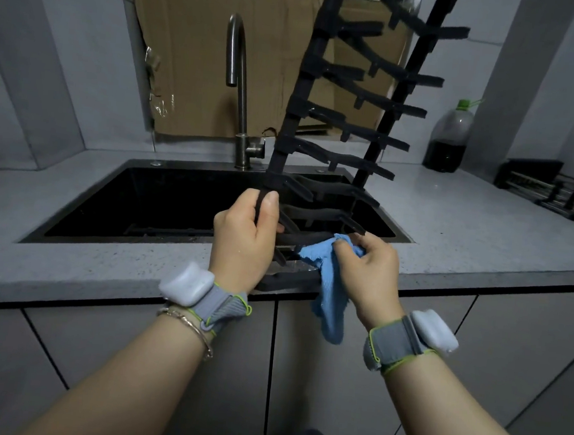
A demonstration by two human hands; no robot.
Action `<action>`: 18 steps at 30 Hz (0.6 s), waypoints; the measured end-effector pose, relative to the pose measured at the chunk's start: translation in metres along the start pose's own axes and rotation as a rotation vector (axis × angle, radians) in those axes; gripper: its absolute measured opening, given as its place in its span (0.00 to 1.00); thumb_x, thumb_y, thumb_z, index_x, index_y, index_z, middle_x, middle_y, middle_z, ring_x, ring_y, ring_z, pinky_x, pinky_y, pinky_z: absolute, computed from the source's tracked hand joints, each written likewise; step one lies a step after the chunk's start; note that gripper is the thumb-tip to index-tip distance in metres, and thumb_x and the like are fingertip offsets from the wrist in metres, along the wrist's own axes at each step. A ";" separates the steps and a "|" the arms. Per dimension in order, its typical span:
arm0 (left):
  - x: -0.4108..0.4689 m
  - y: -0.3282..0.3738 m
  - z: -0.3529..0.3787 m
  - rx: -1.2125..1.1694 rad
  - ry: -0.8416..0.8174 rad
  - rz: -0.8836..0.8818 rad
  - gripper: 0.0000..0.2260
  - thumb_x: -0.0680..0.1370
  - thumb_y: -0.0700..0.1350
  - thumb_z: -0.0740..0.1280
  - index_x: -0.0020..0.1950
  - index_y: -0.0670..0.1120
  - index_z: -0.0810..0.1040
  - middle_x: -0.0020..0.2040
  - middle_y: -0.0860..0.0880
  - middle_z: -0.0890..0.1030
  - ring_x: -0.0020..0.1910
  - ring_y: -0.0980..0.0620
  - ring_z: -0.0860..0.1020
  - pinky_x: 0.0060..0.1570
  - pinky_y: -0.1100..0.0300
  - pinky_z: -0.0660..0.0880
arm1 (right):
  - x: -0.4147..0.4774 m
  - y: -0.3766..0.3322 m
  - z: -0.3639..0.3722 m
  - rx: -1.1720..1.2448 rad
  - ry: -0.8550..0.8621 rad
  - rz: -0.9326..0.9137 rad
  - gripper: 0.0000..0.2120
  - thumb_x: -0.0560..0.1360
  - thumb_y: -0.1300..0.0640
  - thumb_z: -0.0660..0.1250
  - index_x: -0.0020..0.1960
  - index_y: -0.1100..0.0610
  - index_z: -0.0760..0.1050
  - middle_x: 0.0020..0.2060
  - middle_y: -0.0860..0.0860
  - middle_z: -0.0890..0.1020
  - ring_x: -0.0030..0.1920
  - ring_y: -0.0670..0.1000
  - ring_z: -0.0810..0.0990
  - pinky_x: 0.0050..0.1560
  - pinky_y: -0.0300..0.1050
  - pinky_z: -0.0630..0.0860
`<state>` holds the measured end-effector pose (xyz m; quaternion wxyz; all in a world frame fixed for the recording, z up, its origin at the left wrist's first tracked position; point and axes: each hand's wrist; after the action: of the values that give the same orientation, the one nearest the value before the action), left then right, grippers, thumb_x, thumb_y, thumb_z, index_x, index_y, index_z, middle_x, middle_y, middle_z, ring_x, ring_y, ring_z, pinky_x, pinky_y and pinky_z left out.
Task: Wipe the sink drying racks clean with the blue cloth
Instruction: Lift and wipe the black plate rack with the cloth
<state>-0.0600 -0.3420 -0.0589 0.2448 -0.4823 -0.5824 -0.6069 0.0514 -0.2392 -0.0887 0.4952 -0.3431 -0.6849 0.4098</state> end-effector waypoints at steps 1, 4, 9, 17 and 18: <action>0.000 -0.001 0.000 0.004 0.000 0.002 0.16 0.78 0.40 0.60 0.32 0.50 0.62 0.23 0.62 0.62 0.26 0.71 0.70 0.27 0.79 0.61 | -0.002 0.001 0.000 0.055 0.007 0.019 0.08 0.73 0.62 0.66 0.35 0.61 0.76 0.29 0.50 0.75 0.32 0.47 0.71 0.35 0.40 0.68; 0.001 -0.003 0.003 0.000 -0.018 0.015 0.12 0.78 0.39 0.61 0.35 0.46 0.64 0.24 0.62 0.62 0.26 0.71 0.70 0.27 0.78 0.61 | -0.007 0.010 0.001 0.284 0.149 0.145 0.11 0.75 0.62 0.65 0.35 0.53 0.77 0.29 0.48 0.78 0.33 0.47 0.74 0.38 0.42 0.71; 0.005 -0.004 0.000 -0.008 0.004 0.067 0.10 0.79 0.45 0.59 0.37 0.47 0.66 0.25 0.62 0.63 0.27 0.71 0.70 0.28 0.79 0.61 | -0.010 0.010 -0.004 0.600 0.226 0.277 0.13 0.77 0.66 0.60 0.34 0.57 0.73 0.21 0.44 0.75 0.25 0.43 0.73 0.28 0.36 0.69; 0.006 -0.002 -0.002 -0.054 0.119 -0.028 0.18 0.80 0.40 0.59 0.33 0.54 0.60 0.21 0.60 0.62 0.26 0.72 0.69 0.28 0.78 0.62 | -0.004 0.008 -0.010 1.081 0.108 0.566 0.08 0.75 0.64 0.59 0.38 0.56 0.69 0.24 0.50 0.72 0.22 0.46 0.73 0.25 0.35 0.71; 0.005 0.001 0.000 -0.076 0.115 -0.038 0.18 0.79 0.39 0.58 0.33 0.54 0.59 0.20 0.59 0.63 0.26 0.72 0.70 0.28 0.78 0.62 | -0.004 0.007 -0.003 1.044 -0.001 0.564 0.08 0.75 0.64 0.60 0.38 0.55 0.69 0.25 0.50 0.73 0.23 0.47 0.73 0.26 0.37 0.71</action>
<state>-0.0617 -0.3411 -0.0537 0.2481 -0.4443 -0.5530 -0.6597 0.0556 -0.2387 -0.0961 0.4701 -0.2226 -0.2751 0.8086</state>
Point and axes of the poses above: each hand's wrist, its own x-axis towards the middle knuckle, its own z-axis out of the palm, y = z × x
